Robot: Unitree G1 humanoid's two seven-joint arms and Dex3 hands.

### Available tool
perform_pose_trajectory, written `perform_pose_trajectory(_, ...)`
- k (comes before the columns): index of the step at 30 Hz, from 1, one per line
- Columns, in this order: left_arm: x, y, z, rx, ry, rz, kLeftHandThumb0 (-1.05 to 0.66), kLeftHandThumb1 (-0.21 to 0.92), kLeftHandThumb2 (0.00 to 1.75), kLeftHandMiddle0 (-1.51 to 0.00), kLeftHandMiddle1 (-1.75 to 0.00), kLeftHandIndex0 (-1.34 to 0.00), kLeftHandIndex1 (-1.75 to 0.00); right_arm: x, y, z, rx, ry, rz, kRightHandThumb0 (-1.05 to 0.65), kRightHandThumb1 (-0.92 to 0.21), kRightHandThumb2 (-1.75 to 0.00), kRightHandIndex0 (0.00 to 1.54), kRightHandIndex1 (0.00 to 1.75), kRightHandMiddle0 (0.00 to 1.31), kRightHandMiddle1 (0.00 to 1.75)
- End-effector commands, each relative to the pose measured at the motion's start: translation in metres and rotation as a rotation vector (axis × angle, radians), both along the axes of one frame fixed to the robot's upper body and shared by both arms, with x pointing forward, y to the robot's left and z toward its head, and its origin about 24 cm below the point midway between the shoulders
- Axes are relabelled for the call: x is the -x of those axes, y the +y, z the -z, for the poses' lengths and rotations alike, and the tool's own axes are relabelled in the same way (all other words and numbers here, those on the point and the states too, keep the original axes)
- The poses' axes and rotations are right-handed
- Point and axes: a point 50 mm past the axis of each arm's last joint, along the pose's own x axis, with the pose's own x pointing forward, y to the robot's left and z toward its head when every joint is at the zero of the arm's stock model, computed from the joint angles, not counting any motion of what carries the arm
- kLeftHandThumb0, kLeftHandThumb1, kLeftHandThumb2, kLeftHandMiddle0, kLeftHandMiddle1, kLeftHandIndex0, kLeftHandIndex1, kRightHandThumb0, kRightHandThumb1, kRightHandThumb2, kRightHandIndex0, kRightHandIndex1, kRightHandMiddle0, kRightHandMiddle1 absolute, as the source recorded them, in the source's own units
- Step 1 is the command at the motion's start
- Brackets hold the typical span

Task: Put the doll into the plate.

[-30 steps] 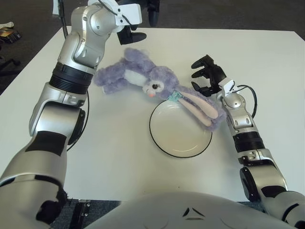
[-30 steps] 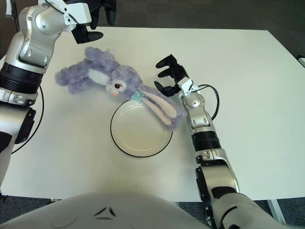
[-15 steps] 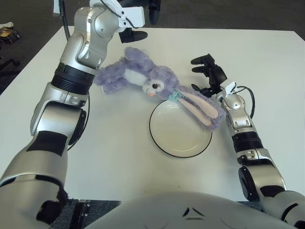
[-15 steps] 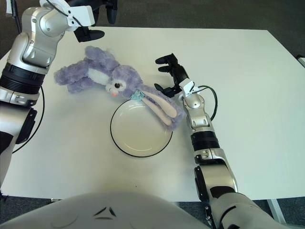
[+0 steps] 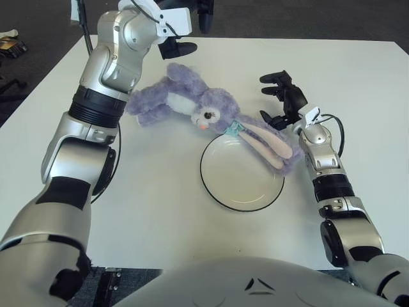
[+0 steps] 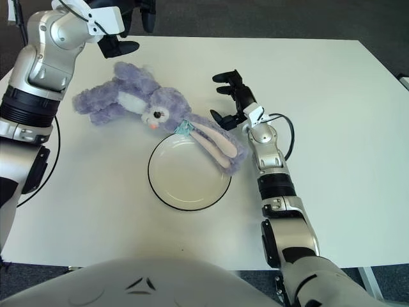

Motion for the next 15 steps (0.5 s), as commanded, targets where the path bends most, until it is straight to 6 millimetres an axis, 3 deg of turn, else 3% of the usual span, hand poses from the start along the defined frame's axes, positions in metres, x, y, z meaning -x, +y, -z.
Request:
perform_pose_trajectory(1, -0.001, 0.003, 0.007, 0.008, 0.008, -0.004, 0.00, -0.08, 1.75, -0.91, -1.70, -0.69, -1.75, -0.007, -0.007, -0.026, 0.032, -0.045, 0.029, -0.34, -0.05, -1.38, 0.02, 1.01, 0.00, 1.16)
perform_pose_trajectory(7, -0.007, 0.008, 0.015, 0.012, 0.020, 0.036, 0.00, -0.08, 1.75, -0.91, -1.70, -0.69, -1.75, -0.008, -0.006, -0.050, 0.140, -0.046, 0.058, -0.48, -0.21, -1.23, 0.03, 1.01, 0.00, 1.09)
perform_pose_trajectory(15, -0.014, 0.015, 0.018, -0.075, 0.012, 0.102, 0.00, -0.12, 1.75, -0.97, -1.58, -0.74, -1.75, -0.006, -0.003, -0.076, 0.225, -0.064, 0.080, -0.48, -0.24, -1.19, 0.08, 1.07, 0.00, 1.09)
